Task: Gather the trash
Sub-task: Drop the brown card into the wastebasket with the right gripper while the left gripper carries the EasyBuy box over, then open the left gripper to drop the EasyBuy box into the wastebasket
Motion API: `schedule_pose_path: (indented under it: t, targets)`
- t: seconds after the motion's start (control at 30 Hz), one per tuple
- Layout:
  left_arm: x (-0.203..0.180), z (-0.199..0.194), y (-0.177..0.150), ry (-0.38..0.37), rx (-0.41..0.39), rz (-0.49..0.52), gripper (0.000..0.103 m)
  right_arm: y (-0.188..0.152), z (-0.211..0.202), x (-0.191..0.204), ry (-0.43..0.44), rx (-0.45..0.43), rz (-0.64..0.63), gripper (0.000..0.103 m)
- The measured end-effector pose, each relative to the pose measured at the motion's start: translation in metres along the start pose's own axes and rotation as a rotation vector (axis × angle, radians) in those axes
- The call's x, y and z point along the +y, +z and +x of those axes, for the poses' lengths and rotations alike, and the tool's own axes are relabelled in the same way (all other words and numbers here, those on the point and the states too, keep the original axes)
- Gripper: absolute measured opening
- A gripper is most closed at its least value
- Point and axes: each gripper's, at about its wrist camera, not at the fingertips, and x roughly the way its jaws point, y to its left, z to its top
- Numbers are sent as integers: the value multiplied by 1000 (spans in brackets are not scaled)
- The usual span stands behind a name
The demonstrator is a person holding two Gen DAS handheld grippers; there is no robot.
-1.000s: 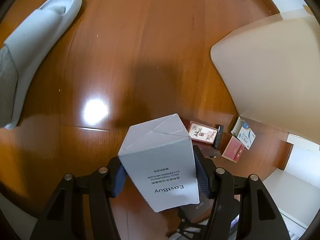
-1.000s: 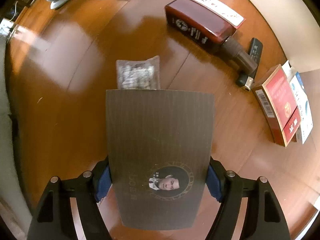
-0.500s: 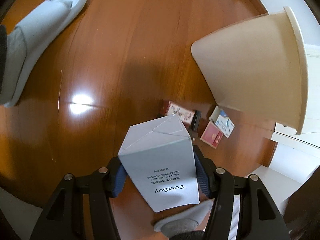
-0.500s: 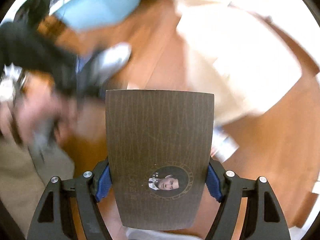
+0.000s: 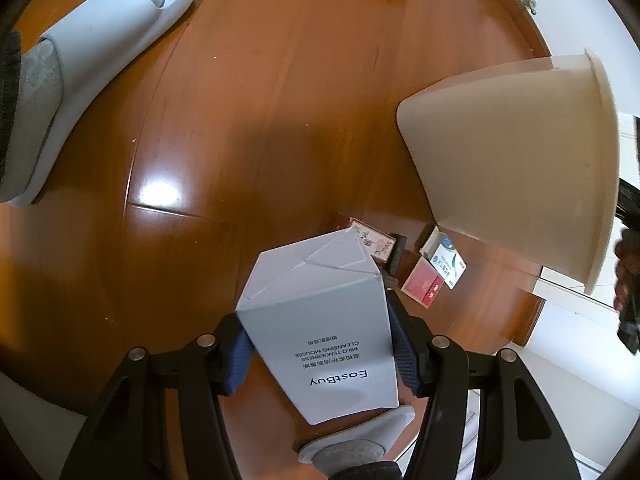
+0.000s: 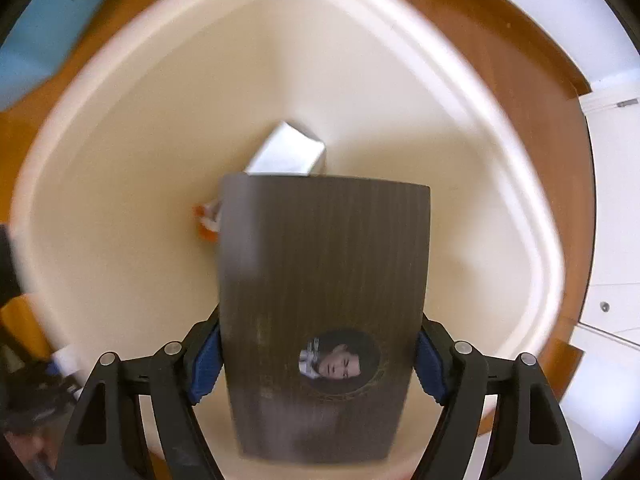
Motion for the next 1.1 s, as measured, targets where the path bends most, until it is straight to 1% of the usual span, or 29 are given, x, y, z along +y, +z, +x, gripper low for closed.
schedule_pose_path:
  t: [0.03, 0.07, 0.1, 0.13, 0.17, 0.27, 0.33, 0.37, 0.4, 0.43, 0.47, 0.5, 0.53, 0.57, 0.6, 0.63, 0.67, 0.7, 0.73, 0.8, 0.83, 0.87, 0.9, 0.93, 0.97, 1.0, 1.03, 1.07, 1.1]
  targets:
    - [1, 1, 0, 4, 0, 3, 58, 3, 7, -2, -2, 11, 15, 85]
    - [1, 2, 0, 9, -1, 8, 58, 4, 11, -3, -2, 14, 28, 92]
    - [0, 2, -1, 11, -1, 10, 58, 5, 14, -4, -3, 15, 39, 94]
    - [0, 2, -1, 11, -1, 11, 58, 0, 14, 8, -5, 14, 39, 96]
    - [0, -1, 0, 9, -2, 12, 58, -2, 11, 8, -6, 3, 34, 96]
    - [-11, -12, 1, 5, -31, 36, 58, -16, -21, 15, 0, -88, 55, 96]
    - [-26, -32, 3, -6, -79, 75, 58, -42, -71, 9, 37, -224, 120, 96]
    - [-34, -43, 4, -16, -105, 97, 58, -61, -97, 7, 45, -287, 166, 96]
    - [-41, -52, 4, -25, -125, 115, 58, -90, -128, 8, 49, -351, 228, 96]
    - [-52, -66, 4, -40, -154, 141, 58, -115, -148, 7, 58, -383, 265, 96]
    - [-61, -79, 4, -56, -178, 163, 58, -152, -178, 5, 93, -437, 332, 96]
    - [-74, -96, 3, -85, -205, 186, 58, -171, -194, 3, 116, -467, 373, 96]
    - [-86, -114, 3, -117, -231, 207, 58, -207, -216, 3, 161, -519, 451, 96]
    - [-95, -124, 3, -137, -246, 221, 58, -242, -234, 6, 215, -564, 523, 99]
    - [-110, -140, 4, -168, -268, 244, 58, -268, -247, 9, 253, -601, 576, 99]
    - [-127, -152, 7, -196, -280, 273, 58, -289, -256, 11, 276, -633, 613, 99]
    - [-140, -158, 9, -210, -287, 293, 58, -312, -265, 14, 296, -675, 655, 100]
    - [-162, -165, 13, -221, -304, 332, 58, -331, -268, 18, 308, -711, 695, 101]
    - [-185, -170, 16, -210, -327, 381, 58, -342, -270, 17, 312, -730, 722, 102]
    - [-225, -165, 25, -175, -338, 460, 58, -358, -261, 14, 312, -744, 770, 102]
    - [-239, -160, 28, -163, -333, 476, 58, -362, -248, 9, 324, -698, 815, 102]
    - [-263, -146, 37, -133, -319, 501, 58, -365, -243, 8, 344, -661, 843, 102]
    - [-281, -132, 44, -95, -305, 524, 58, -369, -235, 3, 397, -642, 872, 102]
    - [-291, -121, 50, -67, -296, 537, 58, -377, -233, -1, 438, -666, 893, 102]
    - [-310, -98, 60, -14, -272, 557, 58, -382, -232, -7, 428, -667, 914, 102]
    - [-321, -82, 67, 16, -239, 572, 58, -385, -231, -10, 418, -660, 926, 102]
    - [-333, -56, 74, 51, -179, 588, 58, -390, -228, -18, 427, -651, 954, 102]
    - [-340, -42, 78, 77, -146, 594, 58, -395, -226, -24, 459, -652, 980, 102]
    - [-348, -17, 83, 137, -112, 603, 58, -400, -224, -29, 496, -658, 1007, 102]
